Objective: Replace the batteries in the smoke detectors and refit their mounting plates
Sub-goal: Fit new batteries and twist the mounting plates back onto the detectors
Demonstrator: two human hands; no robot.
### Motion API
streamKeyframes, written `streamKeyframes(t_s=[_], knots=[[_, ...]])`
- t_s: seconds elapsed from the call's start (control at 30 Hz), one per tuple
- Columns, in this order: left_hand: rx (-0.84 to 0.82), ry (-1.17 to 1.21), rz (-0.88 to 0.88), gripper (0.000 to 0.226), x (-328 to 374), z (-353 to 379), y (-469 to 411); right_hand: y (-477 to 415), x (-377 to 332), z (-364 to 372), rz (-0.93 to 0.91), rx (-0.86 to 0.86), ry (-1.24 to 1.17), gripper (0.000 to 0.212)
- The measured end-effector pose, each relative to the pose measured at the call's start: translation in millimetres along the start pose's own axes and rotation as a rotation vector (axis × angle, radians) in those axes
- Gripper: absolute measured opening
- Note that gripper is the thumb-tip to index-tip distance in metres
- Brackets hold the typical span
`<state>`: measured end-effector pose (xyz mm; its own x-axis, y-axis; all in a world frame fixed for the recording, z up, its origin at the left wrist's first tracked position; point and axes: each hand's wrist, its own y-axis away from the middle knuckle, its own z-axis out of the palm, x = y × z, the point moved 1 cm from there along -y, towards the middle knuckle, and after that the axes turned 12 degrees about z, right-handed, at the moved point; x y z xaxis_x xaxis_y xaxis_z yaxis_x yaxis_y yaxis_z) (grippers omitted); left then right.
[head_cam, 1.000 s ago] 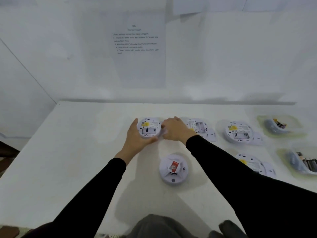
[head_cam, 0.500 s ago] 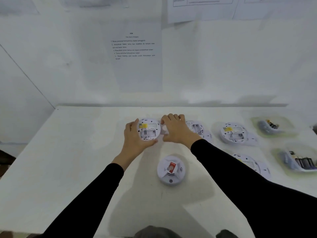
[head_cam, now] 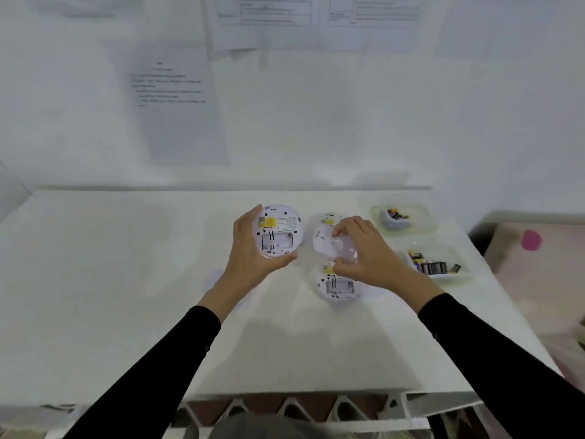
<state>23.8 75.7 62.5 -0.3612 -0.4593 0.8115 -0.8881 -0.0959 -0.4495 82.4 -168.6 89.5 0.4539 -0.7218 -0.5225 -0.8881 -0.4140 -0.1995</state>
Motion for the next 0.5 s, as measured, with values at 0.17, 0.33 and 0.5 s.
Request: streamKeyframes(t_s=[0.17, 0.33, 0.5], knots=[[0.055, 0.134, -0.016, 0.104, 37, 68, 17, 67, 53, -29, -0.007, -0.06, 0.043, 0.043], [0.073, 0.177, -0.039, 0.104, 60, 117, 36, 112, 99, -28, -0.057, -0.258, 0.081, 0.04], [0.102, 0.148, -0.049, 0.104, 74, 149, 49, 122, 132, -27, -0.017, -0.353, 0.085, 0.04]])
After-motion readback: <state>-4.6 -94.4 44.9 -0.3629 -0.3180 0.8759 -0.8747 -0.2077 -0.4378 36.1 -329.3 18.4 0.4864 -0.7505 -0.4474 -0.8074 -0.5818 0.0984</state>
